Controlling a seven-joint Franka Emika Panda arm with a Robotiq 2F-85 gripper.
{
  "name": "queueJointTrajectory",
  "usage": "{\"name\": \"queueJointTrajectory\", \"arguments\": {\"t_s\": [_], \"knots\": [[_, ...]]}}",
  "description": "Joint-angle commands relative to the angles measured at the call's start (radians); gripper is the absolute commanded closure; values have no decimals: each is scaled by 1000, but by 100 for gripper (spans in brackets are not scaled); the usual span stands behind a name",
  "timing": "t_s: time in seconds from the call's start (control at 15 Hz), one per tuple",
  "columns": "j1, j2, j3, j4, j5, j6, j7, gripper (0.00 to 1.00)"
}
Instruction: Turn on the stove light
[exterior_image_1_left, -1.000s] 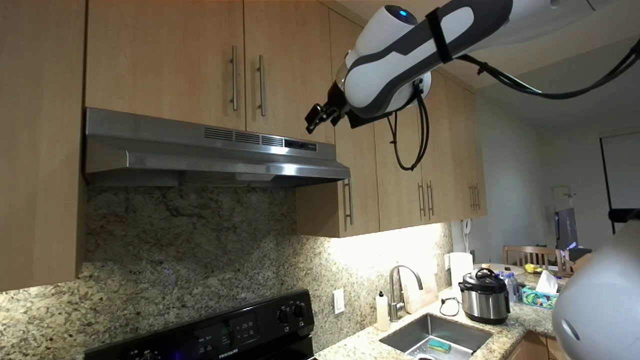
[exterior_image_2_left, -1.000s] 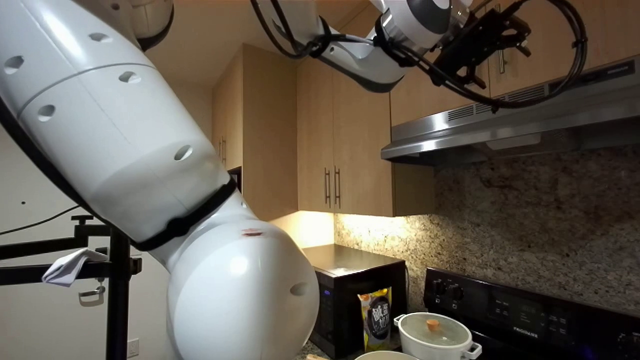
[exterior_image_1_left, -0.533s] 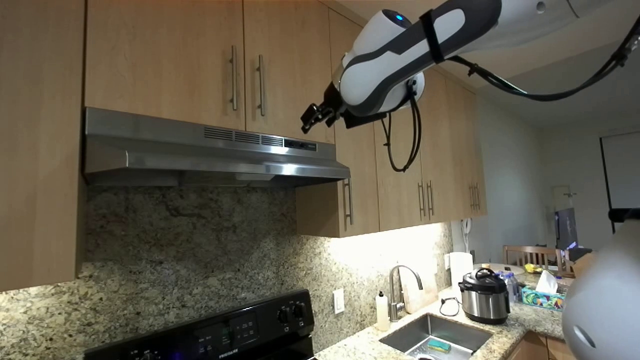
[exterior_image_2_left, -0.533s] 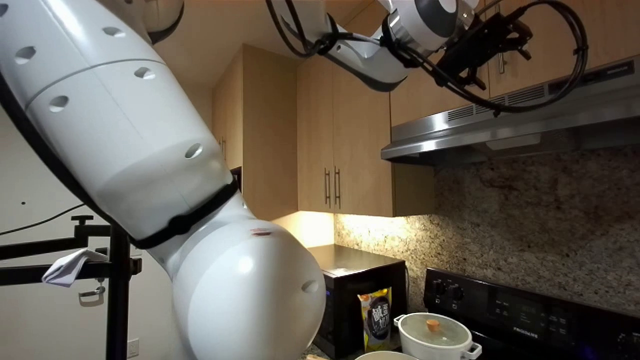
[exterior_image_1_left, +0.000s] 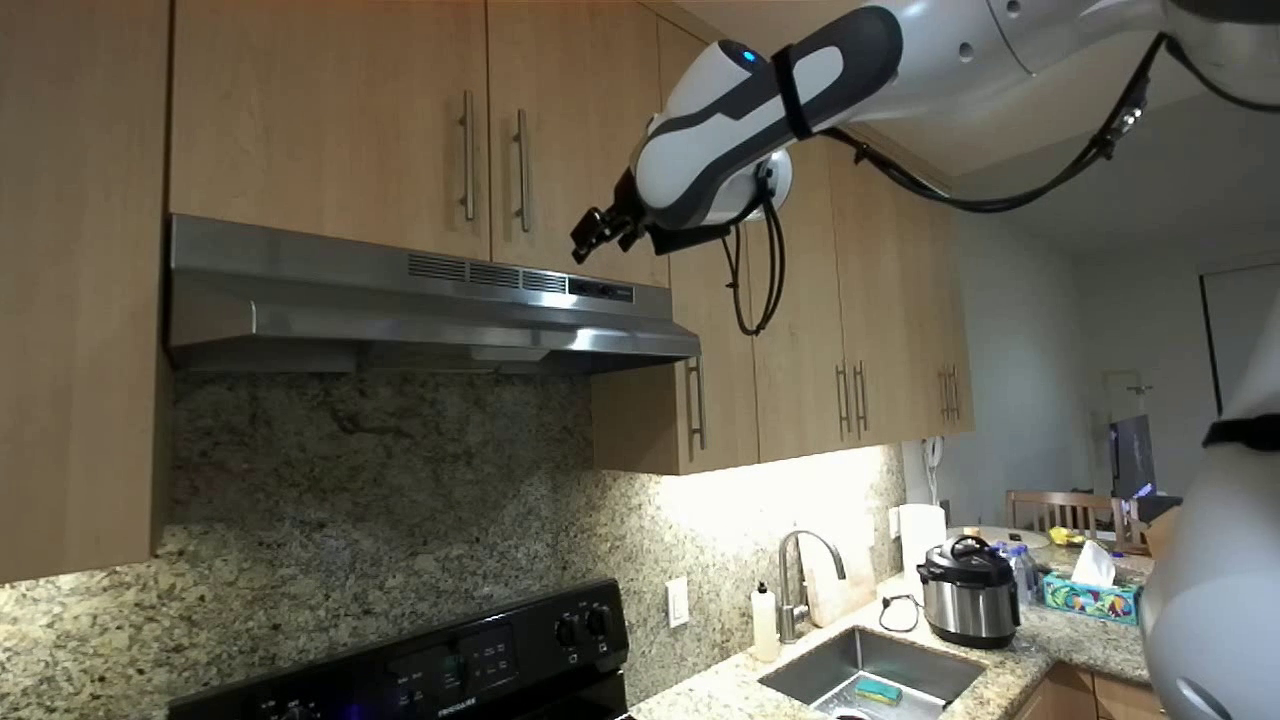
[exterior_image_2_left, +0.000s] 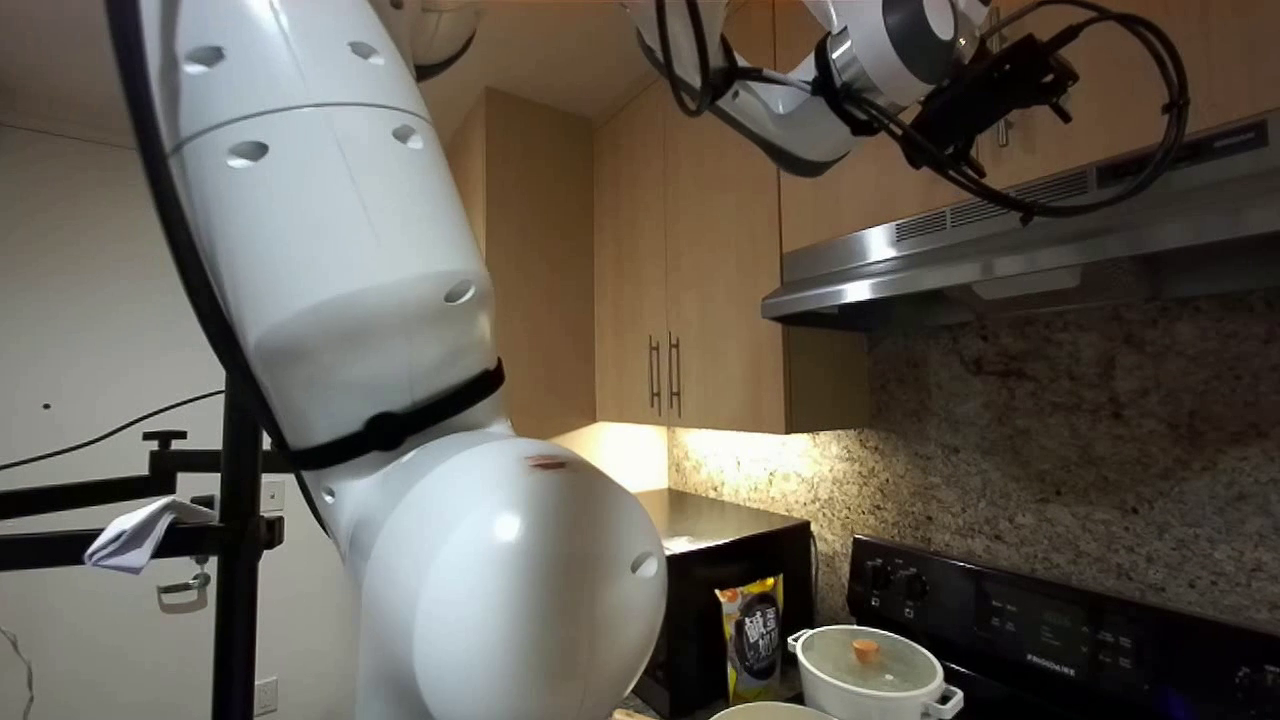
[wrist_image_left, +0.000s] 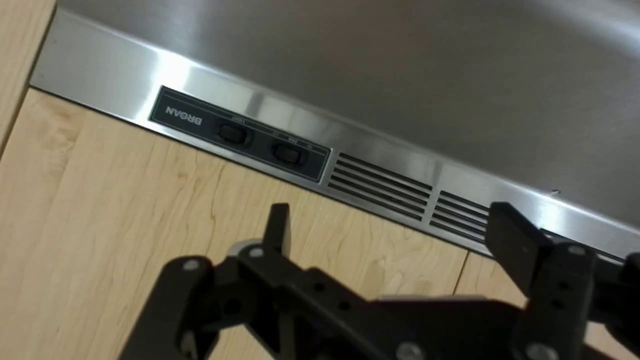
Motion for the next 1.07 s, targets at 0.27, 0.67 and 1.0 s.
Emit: {"name": "queueJointTrajectory", "arguments": {"t_s": [0.27, 0.67, 1.0], "knots": [[62, 79, -9, 73, 87, -2, -32, 0], [52, 107, -15, 87, 96, -4, -26, 0], [36, 134, -37, 108, 113, -16, -45, 0]]}}
